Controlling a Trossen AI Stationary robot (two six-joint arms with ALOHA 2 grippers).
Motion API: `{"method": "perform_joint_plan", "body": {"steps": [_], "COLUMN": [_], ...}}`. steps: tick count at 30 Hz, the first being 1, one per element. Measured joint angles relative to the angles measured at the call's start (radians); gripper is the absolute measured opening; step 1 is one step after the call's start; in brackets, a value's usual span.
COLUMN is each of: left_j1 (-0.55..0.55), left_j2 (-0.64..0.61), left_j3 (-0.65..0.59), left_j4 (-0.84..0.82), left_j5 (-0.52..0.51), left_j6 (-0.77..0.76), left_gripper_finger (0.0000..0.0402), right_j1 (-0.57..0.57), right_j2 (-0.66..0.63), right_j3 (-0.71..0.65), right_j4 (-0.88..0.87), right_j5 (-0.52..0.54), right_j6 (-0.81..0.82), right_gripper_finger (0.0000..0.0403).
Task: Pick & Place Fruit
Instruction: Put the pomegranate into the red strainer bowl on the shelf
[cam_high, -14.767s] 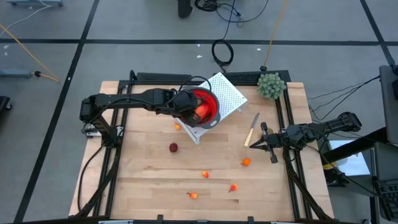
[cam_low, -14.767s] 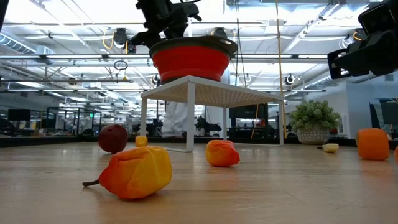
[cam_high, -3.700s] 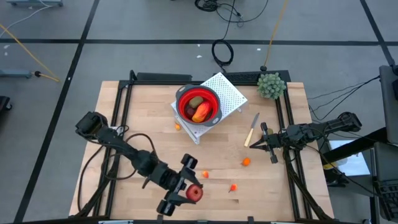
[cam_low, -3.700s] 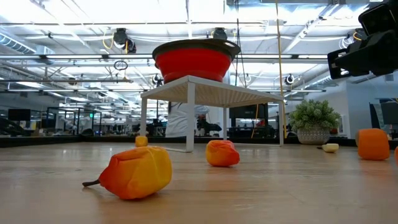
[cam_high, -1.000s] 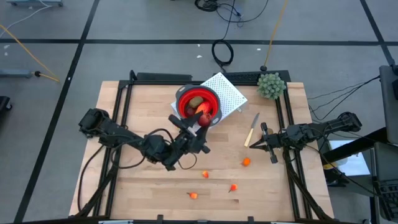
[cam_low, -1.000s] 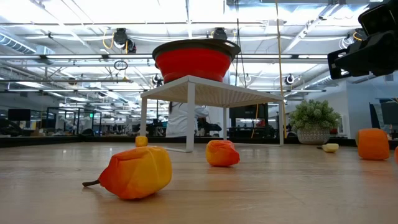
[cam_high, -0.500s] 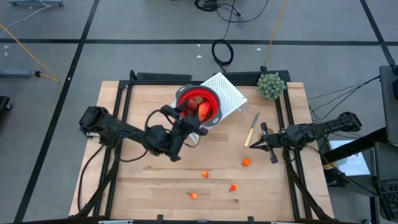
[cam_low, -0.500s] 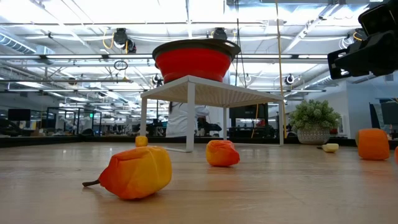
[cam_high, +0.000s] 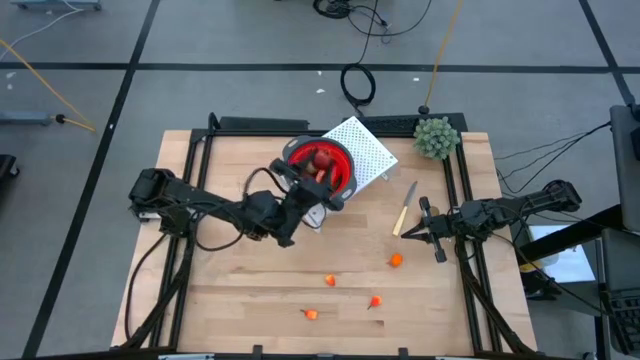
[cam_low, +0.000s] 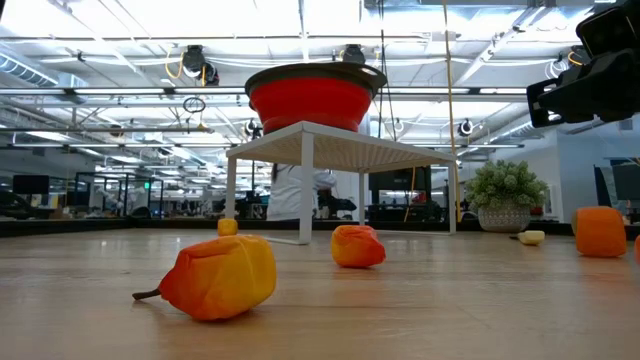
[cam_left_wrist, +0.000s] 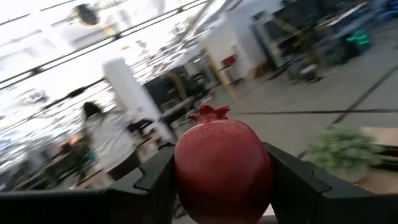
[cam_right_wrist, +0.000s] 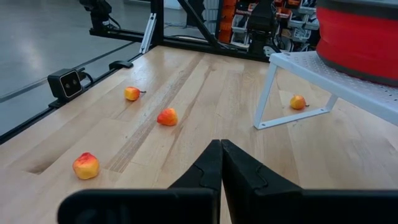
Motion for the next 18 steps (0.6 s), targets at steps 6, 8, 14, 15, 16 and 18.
{"method": "perform_joint_plan", "body": {"steps": [6, 8, 14, 15, 16, 18], "left_j1": [0.014, 0.023, 0.071, 0.08, 0.09, 0.111], "left_j2": [0.0, 0.0, -0.044, -0.057, -0.07, -0.098], "left_j3": [0.0, 0.0, 0.0, 0.0, 0.0, 0.0], "left_j4": [-0.227, -0.273, -0.407, -0.441, -0.475, -0.55], "left_j5": [0.123, 0.142, 0.148, 0.152, 0.157, 0.182], "left_j6": [-0.246, -0.327, -0.545, -0.591, -0.637, -0.718], "left_gripper_finger": [0.0202, 0.0202, 0.0202, 0.0202, 0.0202, 0.0202], "right_j1": [0.0, 0.0, 0.0, 0.0, 0.0, 0.0], "right_j2": [0.0, 0.0, 0.0, 0.0, 0.0, 0.0], "right_j3": [0.0, 0.0, 0.0, 0.0, 0.0, 0.0], "right_j4": [0.0, 0.0, -0.001, -0.001, -0.001, -0.001], "right_j5": [0.0, 0.0, 0.0, 0.0, 0.0, 0.0], "right_j6": [0.0, 0.0, 0.0, 0.0, 0.0, -0.001], "right_gripper_finger": [0.0, 0.0, 0.0, 0.0, 0.0, 0.0]}}
